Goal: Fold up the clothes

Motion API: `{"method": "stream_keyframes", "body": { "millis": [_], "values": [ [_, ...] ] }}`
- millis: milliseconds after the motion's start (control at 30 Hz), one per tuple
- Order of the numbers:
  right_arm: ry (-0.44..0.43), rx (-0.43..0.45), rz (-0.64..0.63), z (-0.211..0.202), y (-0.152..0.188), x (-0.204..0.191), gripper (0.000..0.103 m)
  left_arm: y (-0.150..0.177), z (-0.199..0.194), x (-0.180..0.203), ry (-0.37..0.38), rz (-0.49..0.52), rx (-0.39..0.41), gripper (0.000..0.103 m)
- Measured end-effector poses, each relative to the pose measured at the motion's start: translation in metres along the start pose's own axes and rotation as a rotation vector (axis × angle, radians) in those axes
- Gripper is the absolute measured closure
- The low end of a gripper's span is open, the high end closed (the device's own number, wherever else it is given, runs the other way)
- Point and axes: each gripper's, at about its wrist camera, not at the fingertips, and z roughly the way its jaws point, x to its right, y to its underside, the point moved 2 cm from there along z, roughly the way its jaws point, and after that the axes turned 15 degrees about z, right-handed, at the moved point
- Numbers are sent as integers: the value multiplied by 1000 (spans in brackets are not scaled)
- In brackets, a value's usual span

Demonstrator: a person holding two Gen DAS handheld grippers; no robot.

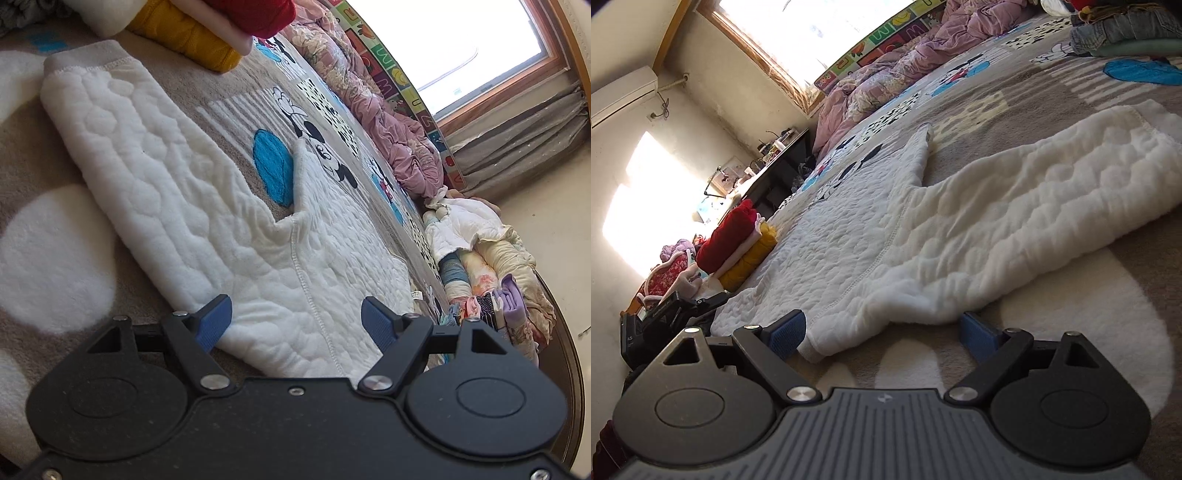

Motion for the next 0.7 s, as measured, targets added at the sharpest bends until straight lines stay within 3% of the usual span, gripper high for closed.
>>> {"method": "stream_keyframes", "body": {
  "millis": [200, 367, 467, 533, 700],
  "values": [
    [-23, 90, 150, -30, -14, 30, 15, 11, -8, 22, -87, 107, 13, 25],
    [-5, 230, 304, -55, -35, 63, 17, 27, 2, 64, -129, 304, 12, 25],
    [11, 299, 382, -64, -47, 85, 29, 41, 13, 100, -140, 479, 21, 27],
    [20, 323, 414, -63, -52, 95, 42, 55, 25, 127, -127, 598, 22, 30],
    [55, 362, 417, -54, -61, 103, 48, 89, 59, 173, -62, 768, -25, 43]
  ]
}}
